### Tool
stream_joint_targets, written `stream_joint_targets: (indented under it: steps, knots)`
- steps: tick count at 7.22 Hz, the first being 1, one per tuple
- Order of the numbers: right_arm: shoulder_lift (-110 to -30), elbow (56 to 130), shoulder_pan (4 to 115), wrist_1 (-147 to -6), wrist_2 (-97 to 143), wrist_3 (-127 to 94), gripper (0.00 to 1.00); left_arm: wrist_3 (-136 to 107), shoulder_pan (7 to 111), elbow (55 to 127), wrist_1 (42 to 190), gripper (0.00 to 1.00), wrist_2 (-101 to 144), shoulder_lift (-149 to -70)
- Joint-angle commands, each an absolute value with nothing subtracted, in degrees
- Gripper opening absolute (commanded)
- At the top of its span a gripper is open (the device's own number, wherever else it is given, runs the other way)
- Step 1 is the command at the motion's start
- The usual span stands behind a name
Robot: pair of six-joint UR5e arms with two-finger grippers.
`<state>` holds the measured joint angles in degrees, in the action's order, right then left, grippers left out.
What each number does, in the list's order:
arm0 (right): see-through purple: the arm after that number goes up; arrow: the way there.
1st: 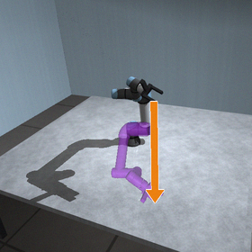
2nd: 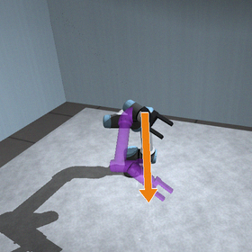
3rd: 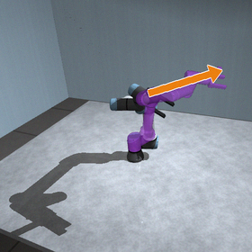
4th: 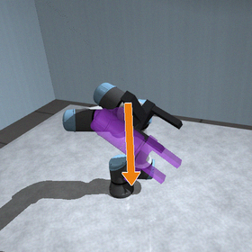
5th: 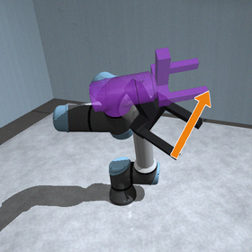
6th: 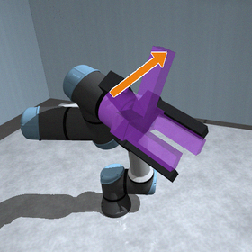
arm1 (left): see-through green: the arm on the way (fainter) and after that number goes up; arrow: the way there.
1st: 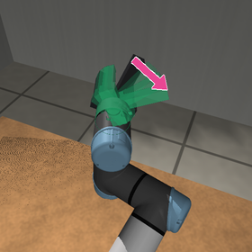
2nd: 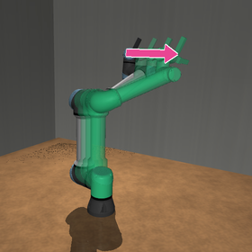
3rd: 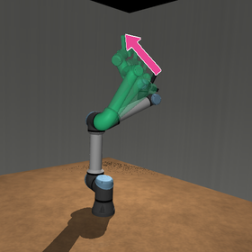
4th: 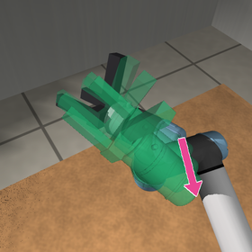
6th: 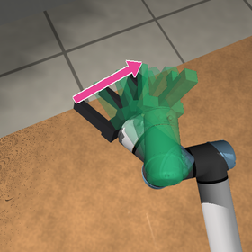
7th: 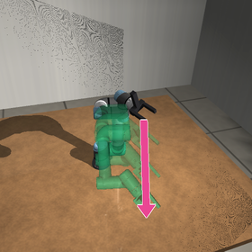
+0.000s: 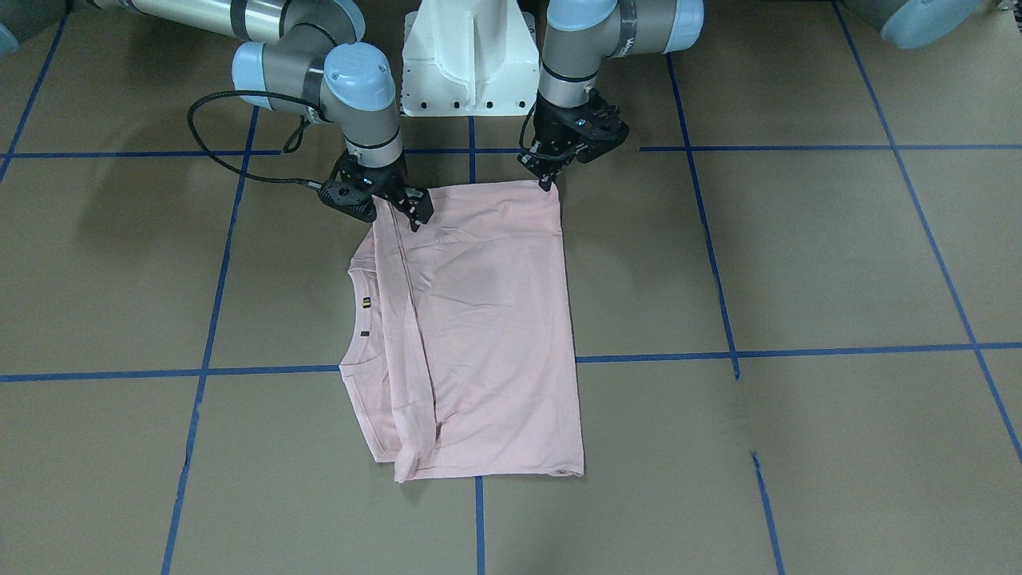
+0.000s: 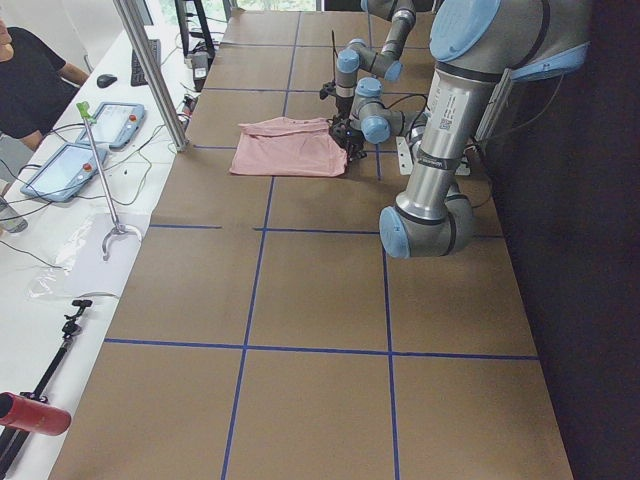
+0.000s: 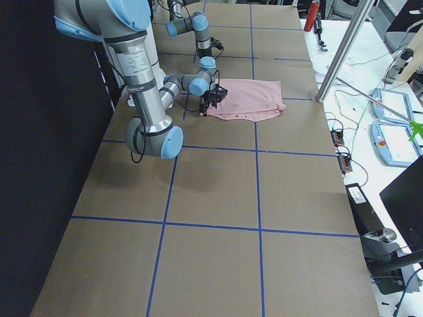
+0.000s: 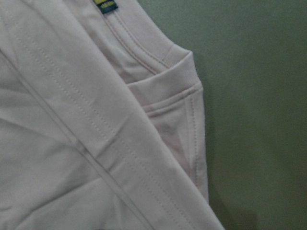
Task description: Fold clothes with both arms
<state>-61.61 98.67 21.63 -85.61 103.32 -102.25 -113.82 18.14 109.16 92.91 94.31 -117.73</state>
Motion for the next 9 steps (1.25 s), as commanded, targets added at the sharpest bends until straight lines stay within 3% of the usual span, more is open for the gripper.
stream_joint_targets:
  steps: [1,4,5,7,8,9]
  knots:
    - [-61.8,99.1,21.6,-85.6,104.0,-102.3,1.00,-113.8,18.2,109.2,92.9,0.00,94.4,-117.7]
    - [-61.9,99.1,21.5,-85.6,104.1,-102.3,1.00,-113.8,18.2,109.2,92.9,0.00,94.4,-117.6]
    - [-61.8,99.1,21.5,-85.6,104.2,-102.3,0.85,-113.8,18.2,109.2,92.9,0.00,94.4,-117.7]
    - [-61.7,99.1,21.5,-85.6,105.7,-102.3,0.11,-113.8,18.2,109.2,92.9,0.00,94.4,-117.7]
    - [-61.6,99.5,21.4,-85.6,105.8,-102.3,0.00,-113.9,18.3,109.2,92.9,0.00,94.4,-117.8]
    - [-61.5,99.6,21.4,-85.6,105.9,-102.3,0.00,-113.9,18.2,109.2,92.8,0.00,94.4,-117.8]
